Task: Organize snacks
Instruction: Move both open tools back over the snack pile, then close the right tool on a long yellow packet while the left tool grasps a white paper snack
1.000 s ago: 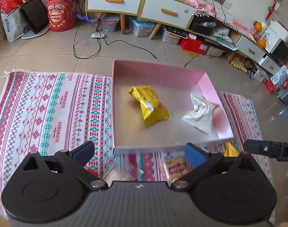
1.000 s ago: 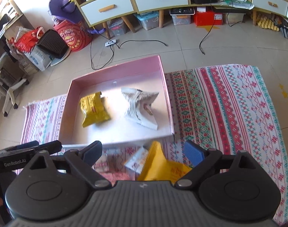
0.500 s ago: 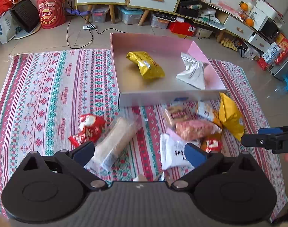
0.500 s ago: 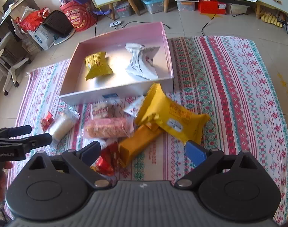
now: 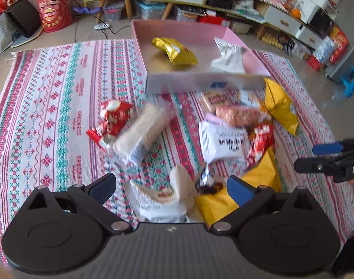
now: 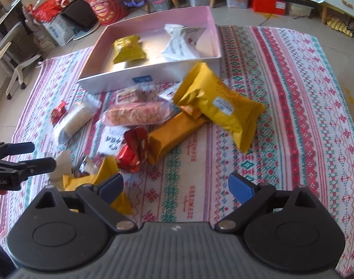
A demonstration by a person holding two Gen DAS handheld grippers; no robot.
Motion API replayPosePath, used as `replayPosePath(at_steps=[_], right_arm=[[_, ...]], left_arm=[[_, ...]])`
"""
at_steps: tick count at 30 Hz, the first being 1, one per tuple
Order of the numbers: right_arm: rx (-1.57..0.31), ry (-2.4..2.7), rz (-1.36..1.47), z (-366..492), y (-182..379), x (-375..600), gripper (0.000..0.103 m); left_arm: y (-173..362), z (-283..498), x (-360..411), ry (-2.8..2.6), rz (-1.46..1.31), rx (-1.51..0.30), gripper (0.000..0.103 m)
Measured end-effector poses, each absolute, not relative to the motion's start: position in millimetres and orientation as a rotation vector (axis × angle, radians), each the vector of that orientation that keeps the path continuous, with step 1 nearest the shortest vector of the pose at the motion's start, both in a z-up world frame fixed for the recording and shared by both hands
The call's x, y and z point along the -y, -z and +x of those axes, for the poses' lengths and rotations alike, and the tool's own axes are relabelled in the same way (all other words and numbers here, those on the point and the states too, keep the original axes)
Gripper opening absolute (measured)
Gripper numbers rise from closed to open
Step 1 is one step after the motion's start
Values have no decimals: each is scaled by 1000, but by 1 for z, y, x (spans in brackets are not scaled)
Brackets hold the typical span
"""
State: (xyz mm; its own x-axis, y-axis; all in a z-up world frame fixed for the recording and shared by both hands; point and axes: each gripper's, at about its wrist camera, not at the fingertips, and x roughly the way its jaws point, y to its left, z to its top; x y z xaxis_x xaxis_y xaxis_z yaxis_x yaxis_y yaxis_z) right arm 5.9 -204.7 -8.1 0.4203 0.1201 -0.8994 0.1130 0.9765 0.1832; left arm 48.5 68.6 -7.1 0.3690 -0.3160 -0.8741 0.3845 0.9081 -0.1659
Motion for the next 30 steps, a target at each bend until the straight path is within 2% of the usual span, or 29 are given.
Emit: replayPosePath(at_steps=[11,23,30], right_arm=[[-1120,-253,41,1,-4,157,97],[-999,-596,-310,1,-9,109,96],[-991,-718,-439,-2,12,89,88]], left_arm=[[24,21,-59,658,316,-1153,103],[34,25,-45,800,521,-1018,101],[40,22,-35,853,618,-943,100]])
